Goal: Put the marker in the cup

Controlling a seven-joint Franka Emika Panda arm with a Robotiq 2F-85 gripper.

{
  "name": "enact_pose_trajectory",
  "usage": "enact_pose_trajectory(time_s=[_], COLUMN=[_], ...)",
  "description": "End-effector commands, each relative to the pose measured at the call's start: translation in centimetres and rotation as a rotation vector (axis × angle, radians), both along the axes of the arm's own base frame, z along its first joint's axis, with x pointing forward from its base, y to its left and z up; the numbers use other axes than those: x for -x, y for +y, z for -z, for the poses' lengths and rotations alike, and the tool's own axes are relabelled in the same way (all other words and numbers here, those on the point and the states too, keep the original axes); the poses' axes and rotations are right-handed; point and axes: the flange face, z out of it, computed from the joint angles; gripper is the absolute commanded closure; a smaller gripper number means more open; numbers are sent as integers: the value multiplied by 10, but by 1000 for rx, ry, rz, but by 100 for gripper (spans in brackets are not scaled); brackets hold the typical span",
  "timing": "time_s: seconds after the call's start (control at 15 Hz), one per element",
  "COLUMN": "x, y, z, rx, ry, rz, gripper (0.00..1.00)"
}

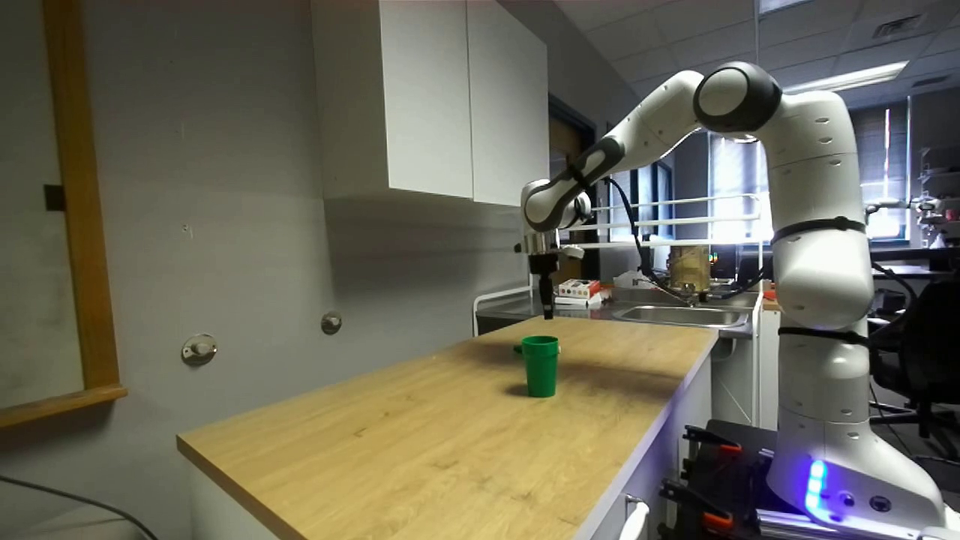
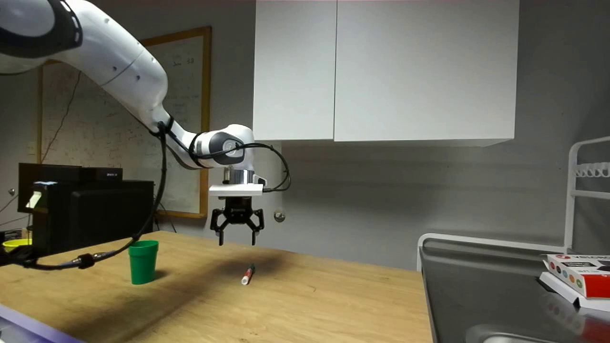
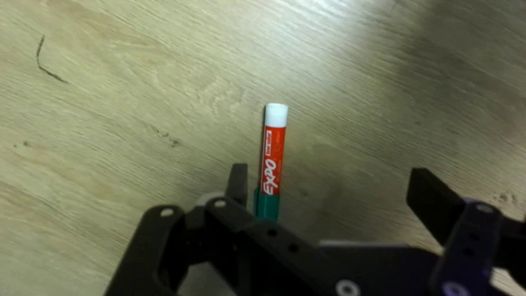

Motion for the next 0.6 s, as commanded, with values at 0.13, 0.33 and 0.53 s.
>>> enact_pose_trajectory(time_s=[0.13, 0.33, 0.53], x=[-43, -54, -60], y=[2, -3, -13], z=[34, 52, 70], rx=[-12, -15, -18], ry=[68, 95, 120], rz=[-77, -87, -88], gripper=[0, 0, 0])
